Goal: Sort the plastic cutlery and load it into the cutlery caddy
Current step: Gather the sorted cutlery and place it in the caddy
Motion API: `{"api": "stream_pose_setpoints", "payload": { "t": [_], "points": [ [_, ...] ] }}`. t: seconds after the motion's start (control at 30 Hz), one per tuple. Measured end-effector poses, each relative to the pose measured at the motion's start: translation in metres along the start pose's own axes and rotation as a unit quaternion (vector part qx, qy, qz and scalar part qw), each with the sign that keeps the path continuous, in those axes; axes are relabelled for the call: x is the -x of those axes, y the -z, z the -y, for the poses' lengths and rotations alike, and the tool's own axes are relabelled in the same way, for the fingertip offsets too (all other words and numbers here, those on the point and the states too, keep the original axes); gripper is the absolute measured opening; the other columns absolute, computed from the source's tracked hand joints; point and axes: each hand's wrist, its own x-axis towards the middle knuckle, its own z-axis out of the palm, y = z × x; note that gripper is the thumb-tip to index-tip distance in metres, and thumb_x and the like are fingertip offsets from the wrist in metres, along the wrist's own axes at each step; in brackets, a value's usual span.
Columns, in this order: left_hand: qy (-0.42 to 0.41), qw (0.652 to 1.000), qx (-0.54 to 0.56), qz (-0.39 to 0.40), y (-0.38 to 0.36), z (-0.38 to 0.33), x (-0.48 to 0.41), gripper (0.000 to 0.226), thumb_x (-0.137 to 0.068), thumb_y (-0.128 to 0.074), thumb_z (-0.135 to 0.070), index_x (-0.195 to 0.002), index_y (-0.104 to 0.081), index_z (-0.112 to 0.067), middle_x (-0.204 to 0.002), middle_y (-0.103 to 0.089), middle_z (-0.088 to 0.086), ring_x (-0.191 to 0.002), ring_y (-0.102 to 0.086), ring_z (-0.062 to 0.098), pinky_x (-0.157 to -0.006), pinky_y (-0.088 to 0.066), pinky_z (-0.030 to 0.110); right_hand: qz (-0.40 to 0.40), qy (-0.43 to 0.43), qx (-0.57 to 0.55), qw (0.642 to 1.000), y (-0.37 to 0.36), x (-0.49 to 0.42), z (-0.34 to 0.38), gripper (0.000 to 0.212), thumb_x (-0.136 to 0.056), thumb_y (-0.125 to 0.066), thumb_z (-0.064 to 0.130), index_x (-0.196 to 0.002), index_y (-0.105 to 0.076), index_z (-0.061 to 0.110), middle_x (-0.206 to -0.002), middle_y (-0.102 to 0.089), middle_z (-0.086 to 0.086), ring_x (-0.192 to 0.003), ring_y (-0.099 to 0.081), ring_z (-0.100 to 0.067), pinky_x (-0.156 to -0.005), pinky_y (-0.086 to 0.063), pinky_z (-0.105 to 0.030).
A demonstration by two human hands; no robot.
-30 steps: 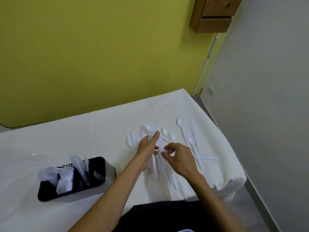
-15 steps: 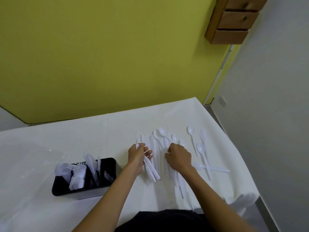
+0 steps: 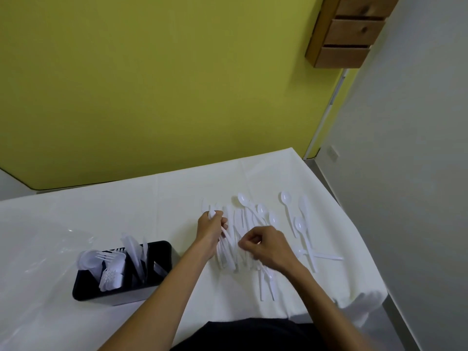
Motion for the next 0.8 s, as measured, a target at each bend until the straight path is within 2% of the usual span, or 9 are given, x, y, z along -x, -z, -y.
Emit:
{"api": "stream_pose_setpoints", "payload": {
  "t": [0.1,0.2,0.33,0.43,0.5,0.6,0.67,0.73,0.8],
  "points": [
    [0.009,0.999,0.031,-0.004,0.002,-0.004,-0.001,0.007,-0.097,-0.05,-0.015,-0.097,-0.056,-0.011,-0.071,-0.056,0.001,-0.059,-0.054,0.016,-0.066,-0.042,0.032,-0.109,-0.022,0.043,0.993,0.005,-0.034,-0.016,0.033,-0.092,-0.063,0.034,-0.122,-0.063,0.02,-0.109,-0.069,0.002,-0.094,-0.068,-0.016,-0.083,-0.054,-0.03],
    [0.026,0.997,0.068,-0.001,0.003,-0.008,0.003,0.009,-0.099,-0.048,-0.011,-0.1,-0.056,-0.012,-0.074,-0.057,0.005,-0.06,-0.06,0.019,-0.064,-0.049,0.032,-0.117,-0.044,0.142,0.982,-0.001,-0.06,-0.026,0.039,-0.098,-0.05,0.023,-0.137,-0.051,0.018,-0.125,-0.059,-0.003,-0.109,-0.061,-0.026,-0.088,-0.049,-0.036],
    [0.032,0.996,0.079,0.003,0.006,-0.012,0.007,0.01,-0.1,-0.048,-0.01,-0.099,-0.057,-0.012,-0.082,-0.06,0.008,-0.063,-0.06,0.019,-0.057,-0.052,0.029,-0.107,-0.041,0.238,0.964,-0.007,-0.074,-0.029,0.021,-0.096,-0.044,0.014,-0.112,-0.055,0.01,-0.111,-0.056,-0.007,-0.083,-0.058,-0.027,-0.072,-0.048,-0.034],
    [0.018,0.999,0.048,0.012,0.007,-0.01,0.004,0.012,-0.096,-0.049,-0.009,-0.085,-0.052,-0.013,-0.075,-0.052,0.004,-0.055,-0.05,0.015,-0.053,-0.043,0.028,-0.107,-0.04,0.232,0.966,0.0,-0.074,-0.026,0.018,-0.094,-0.046,0.015,-0.105,-0.059,0.01,-0.107,-0.057,-0.007,-0.084,-0.06,-0.026,-0.074,-0.051,-0.036],
    [0.001,1.0,0.017,0.016,0.004,-0.01,0.003,0.014,-0.097,-0.057,-0.024,-0.088,-0.054,-0.013,-0.073,-0.052,0.002,-0.057,-0.05,0.013,-0.056,-0.043,0.029,-0.123,-0.012,0.2,0.972,0.003,-0.066,-0.02,0.021,-0.096,-0.05,0.02,-0.11,-0.063,0.013,-0.11,-0.059,-0.005,-0.09,-0.062,-0.024,-0.077,-0.052,-0.035],
    [-0.022,0.999,-0.035,0.02,-0.005,-0.013,0.005,0.04,-0.092,-0.061,-0.053,-0.108,-0.054,-0.018,-0.082,-0.06,0.004,-0.067,-0.055,0.017,-0.066,-0.049,0.032,-0.133,0.052,0.153,0.978,-0.002,-0.04,-0.007,0.022,-0.096,-0.055,0.026,-0.113,-0.066,0.018,-0.11,-0.062,0.001,-0.095,-0.062,-0.018,-0.079,-0.052,-0.031],
    [-0.044,0.997,-0.056,0.021,-0.01,-0.013,0.006,0.037,-0.095,-0.059,-0.048,-0.114,-0.052,-0.018,-0.092,-0.064,0.006,-0.073,-0.058,0.018,-0.068,-0.049,0.031,-0.116,0.082,0.146,0.979,-0.008,-0.023,-0.001,0.021,-0.096,-0.056,0.03,-0.112,-0.066,0.021,-0.107,-0.063,0.006,-0.095,-0.062,-0.013,-0.077,-0.052,-0.028],
    [-0.06,0.997,-0.05,0.022,-0.014,-0.01,0.006,0.023,-0.1,-0.054,-0.03,-0.114,-0.057,-0.012,-0.099,-0.065,0.008,-0.076,-0.06,0.018,-0.067,-0.05,0.031,-0.095,0.083,0.129,0.984,-0.01,-0.013,-0.007,0.021,-0.095,-0.057,0.034,-0.11,-0.068,0.024,-0.105,-0.065,0.009,-0.095,-0.062,-0.009,-0.076,-0.05,-0.025],
    [-0.055,0.997,-0.039,0.025,-0.013,-0.008,0.007,0.017,-0.102,-0.05,-0.023,-0.11,-0.059,-0.01,-0.093,-0.066,0.007,-0.073,-0.061,0.017,-0.065,-0.05,0.03,-0.108,0.06,0.091,0.988,-0.005,-0.009,-0.02,0.019,-0.094,-0.059,0.034,-0.106,-0.07,0.024,-0.102,-0.069,0.01,-0.095,-0.063,-0.006,-0.077,-0.048,-0.02]
  ]
}}
